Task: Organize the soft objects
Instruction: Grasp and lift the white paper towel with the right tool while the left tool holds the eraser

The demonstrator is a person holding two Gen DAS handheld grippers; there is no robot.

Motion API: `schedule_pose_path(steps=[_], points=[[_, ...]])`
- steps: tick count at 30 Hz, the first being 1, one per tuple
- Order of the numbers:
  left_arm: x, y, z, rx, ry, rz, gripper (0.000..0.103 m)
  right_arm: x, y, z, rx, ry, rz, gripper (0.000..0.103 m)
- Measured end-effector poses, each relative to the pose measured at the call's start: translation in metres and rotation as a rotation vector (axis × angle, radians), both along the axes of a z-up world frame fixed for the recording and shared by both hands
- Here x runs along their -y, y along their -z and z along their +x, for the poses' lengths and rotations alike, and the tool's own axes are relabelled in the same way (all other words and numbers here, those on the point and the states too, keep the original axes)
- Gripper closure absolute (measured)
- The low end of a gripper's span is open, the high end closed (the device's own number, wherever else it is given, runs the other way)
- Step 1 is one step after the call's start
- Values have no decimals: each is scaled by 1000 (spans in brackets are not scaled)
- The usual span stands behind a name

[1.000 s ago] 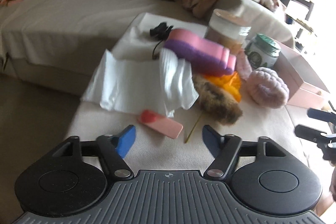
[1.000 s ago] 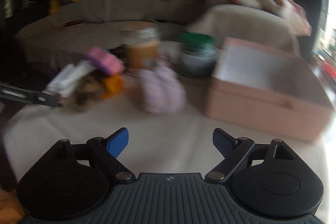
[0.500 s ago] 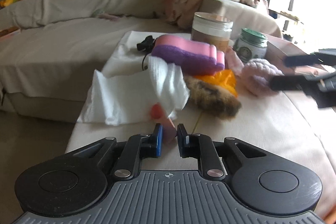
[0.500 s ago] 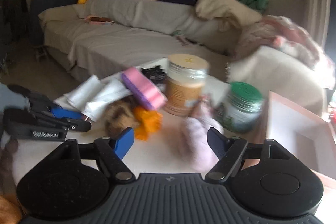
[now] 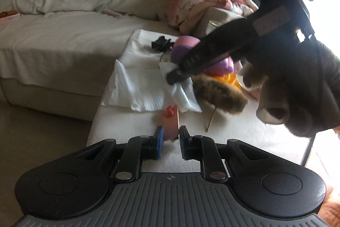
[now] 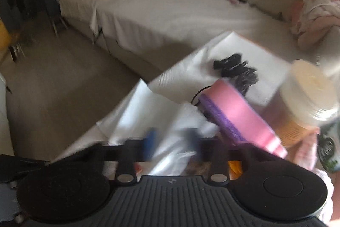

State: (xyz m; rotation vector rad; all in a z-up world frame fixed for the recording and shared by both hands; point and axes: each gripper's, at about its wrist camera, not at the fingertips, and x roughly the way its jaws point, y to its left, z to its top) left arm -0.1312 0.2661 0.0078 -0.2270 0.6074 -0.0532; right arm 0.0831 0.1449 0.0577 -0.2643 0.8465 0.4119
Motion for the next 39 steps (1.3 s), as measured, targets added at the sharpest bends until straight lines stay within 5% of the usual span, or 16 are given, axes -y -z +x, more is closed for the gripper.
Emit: schedule_pose_path(steps=[6, 10, 16, 20, 25, 30, 32, 34, 35, 39], points=[[8, 1, 21, -5, 5, 34, 81, 45, -60, -43, 152, 2, 128, 102], [23, 1, 31, -13, 23, 124, 80, 102, -103, -90, 246, 56, 190, 102], [36, 1, 32, -28, 18, 186, 79, 172, -126, -149, 292, 161, 216, 102], [34, 0, 32, -29, 20, 178, 79, 178, -109, -147, 237, 149, 252, 102], [30, 5, 25, 6, 29, 164, 79, 161, -53, -113, 114, 150, 230, 102], [29, 7, 22, 27, 31, 161, 79, 151, -8, -112, 224, 236, 37, 101], [29, 7, 21, 31, 32, 161, 79, 154, -4, -121, 266, 248, 15, 93], [30, 8, 22, 35, 32, 169, 79, 163, -3, -126, 273, 272, 54, 36], [31, 7, 21, 36, 32, 174, 79, 168, -2, -128, 283, 304, 79, 25], [34, 7, 21, 38, 35, 194, 79, 185, 8, -112, 188, 375, 194, 21]])
